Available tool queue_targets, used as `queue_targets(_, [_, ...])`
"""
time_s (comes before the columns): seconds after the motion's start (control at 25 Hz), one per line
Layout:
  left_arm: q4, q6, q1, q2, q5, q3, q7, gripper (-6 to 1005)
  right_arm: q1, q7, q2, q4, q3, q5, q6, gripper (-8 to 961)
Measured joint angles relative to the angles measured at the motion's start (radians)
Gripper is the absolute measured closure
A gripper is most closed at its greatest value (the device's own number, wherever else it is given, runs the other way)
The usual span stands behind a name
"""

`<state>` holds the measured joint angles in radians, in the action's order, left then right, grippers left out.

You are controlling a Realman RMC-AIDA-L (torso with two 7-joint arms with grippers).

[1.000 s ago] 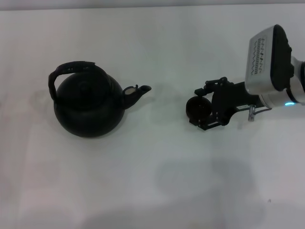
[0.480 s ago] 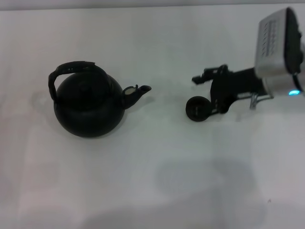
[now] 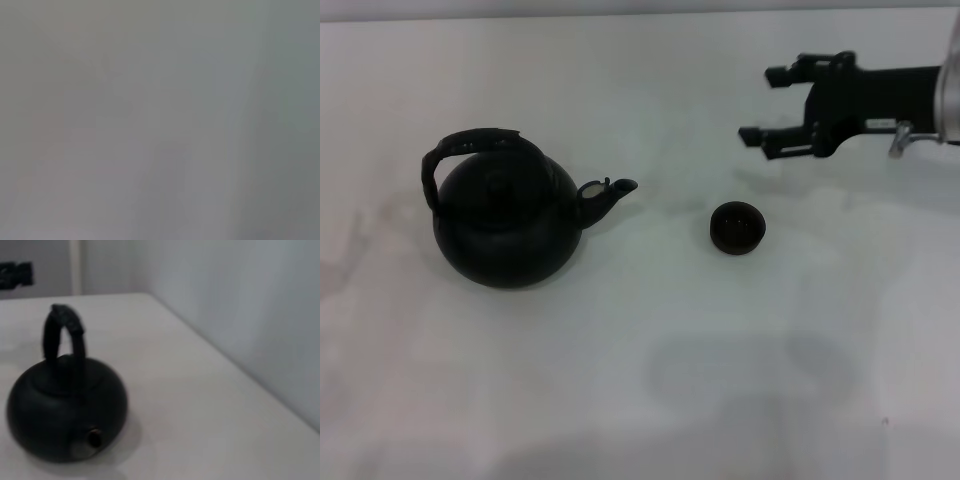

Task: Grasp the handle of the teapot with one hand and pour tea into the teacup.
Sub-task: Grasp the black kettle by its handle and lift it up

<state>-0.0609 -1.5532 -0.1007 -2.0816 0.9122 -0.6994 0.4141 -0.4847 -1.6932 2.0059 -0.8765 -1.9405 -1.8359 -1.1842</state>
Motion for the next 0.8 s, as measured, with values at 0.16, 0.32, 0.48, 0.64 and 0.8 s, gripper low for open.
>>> queue_targets(0.16, [0.000,-0.020,0.006,0.000,0.001,-0.099,0.000,123,0.011,-0.040,0.001,0.013,-0.060,0.012,0.004,104])
queue_targets(0.32, [0.007,-0.039,0.004,-0.002,0.001,-0.157,0.000,123,0.042,-0.104,-0.001,0.031,-0.080,0.077,0.005,105])
queue_targets(0.48, [0.015,-0.047,-0.010,-0.002,0.002,-0.166,0.001,123,0.076,-0.140,-0.002,0.035,-0.095,0.131,0.005,107])
queue_targets(0.64, [0.022,-0.048,-0.035,0.000,0.002,-0.181,0.006,124,0.095,-0.145,-0.003,0.050,-0.130,0.137,0.004,109])
queue_targets(0.8, [0.026,-0.047,-0.051,0.002,0.002,-0.191,0.007,124,0.112,-0.145,-0.003,0.058,-0.139,0.138,0.006,109])
